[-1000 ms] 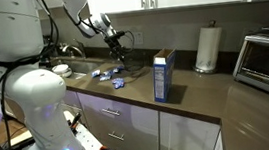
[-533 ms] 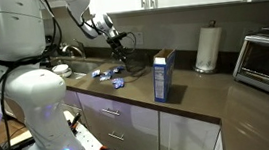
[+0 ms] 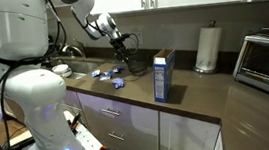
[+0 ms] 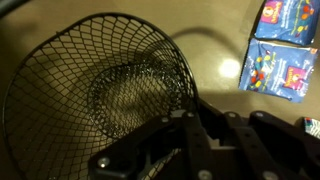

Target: Move the black basket to the right

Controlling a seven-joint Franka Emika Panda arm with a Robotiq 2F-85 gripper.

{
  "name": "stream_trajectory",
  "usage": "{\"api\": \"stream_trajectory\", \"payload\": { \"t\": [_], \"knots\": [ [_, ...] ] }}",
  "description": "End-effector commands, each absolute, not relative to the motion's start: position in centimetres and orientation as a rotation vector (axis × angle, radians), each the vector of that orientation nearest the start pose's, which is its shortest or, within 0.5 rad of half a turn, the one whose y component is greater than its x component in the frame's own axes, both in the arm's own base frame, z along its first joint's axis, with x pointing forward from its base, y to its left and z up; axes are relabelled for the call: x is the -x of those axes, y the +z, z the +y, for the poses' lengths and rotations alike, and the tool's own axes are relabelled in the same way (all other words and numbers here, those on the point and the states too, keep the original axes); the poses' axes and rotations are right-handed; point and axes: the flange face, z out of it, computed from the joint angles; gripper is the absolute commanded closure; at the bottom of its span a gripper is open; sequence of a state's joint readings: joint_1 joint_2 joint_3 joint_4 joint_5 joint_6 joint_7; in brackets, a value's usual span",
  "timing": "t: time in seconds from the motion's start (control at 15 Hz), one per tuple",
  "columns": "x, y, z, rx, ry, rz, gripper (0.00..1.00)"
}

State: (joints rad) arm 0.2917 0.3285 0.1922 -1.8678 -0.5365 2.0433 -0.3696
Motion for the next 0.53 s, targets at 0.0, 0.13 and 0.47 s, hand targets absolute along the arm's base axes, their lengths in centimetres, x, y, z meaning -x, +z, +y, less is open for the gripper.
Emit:
{"api": "stream_trajectory", "payload": {
  "t": [0.0, 0.13, 0.47],
  "knots": [
    [-57.31, 33.5, 25.31, 2.984, 0.228, -1.942, 0.96],
    [-57.64, 33.26, 25.21, 2.986, 0.234, -1.936, 0.97],
    [-58.16, 32.99, 25.24, 2.994, 0.238, -1.926, 0.62]
  ]
}}
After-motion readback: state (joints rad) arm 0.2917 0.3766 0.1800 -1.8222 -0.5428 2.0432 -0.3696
